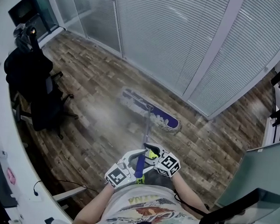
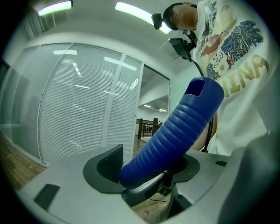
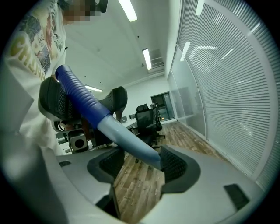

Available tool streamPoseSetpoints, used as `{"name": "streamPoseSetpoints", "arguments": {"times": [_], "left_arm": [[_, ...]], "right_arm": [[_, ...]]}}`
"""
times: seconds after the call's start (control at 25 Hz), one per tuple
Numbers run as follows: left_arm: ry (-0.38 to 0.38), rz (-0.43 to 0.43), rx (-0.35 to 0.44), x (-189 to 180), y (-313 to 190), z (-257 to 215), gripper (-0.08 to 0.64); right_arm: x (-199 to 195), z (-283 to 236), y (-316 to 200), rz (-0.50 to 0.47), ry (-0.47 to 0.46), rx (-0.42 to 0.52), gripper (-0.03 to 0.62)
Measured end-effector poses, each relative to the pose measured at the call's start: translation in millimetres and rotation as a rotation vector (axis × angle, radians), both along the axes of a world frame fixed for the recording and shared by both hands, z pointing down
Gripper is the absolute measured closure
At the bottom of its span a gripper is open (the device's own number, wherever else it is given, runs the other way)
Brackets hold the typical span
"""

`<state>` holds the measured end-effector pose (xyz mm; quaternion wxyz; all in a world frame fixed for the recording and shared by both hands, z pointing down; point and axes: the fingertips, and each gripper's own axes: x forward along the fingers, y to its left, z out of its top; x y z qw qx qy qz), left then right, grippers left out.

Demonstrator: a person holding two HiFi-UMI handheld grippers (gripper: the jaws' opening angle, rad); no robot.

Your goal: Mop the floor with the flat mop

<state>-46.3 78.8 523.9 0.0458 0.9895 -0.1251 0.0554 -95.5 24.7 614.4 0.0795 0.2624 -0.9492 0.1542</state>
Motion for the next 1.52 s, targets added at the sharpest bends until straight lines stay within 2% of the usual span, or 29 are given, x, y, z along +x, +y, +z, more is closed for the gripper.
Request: {"name": "streamPoseSetpoints", "arguments": {"times": [0.24,0.52,0.72,0.84,1.04,1.2,1.36,1.52], "left_arm": [[0.005,-0.015,-0.018,31.0,-98.1,2.1,0.308],[-0.035,-0.022,-0.013,87.7,-219.7,6.6,0.307],[-0.032,-0.049,-0.018,131.3,-305.0,10.1,0.301],[-0.037,-0.049,-0.011,150.2,-337.7,13.4,0.301],[-0.046,-0.071,0.0,150.5,-358.1,6.9,0.302],[-0.04,-0.114,-0.019,143.5,-359.6,3.1,0.302],[-0.049,-0.12,-0.025,130.1,-339.4,3.4,0.302],[-0.053,-0.124,-0.026,108.0,-296.1,5.3,0.302]], "right_arm": [[30.5,2.3,-98.1,-0.007,-0.014,-0.001,0.351],[84.6,4.4,-220.2,-0.029,-0.007,-0.016,0.35],[130.6,11.7,-306.3,0.013,-0.044,-0.068,0.339],[149.5,17.2,-340.2,0.023,-0.046,-0.082,0.339],[150.7,11.8,-360.3,0.04,-0.057,-0.081,0.339],[145.9,8.3,-359.7,0.039,-0.053,-0.078,0.339],[132.4,8.2,-339.5,0.006,-0.025,-0.072,0.339],[110.0,10.2,-296.7,-0.013,0.007,-0.07,0.339]]}}
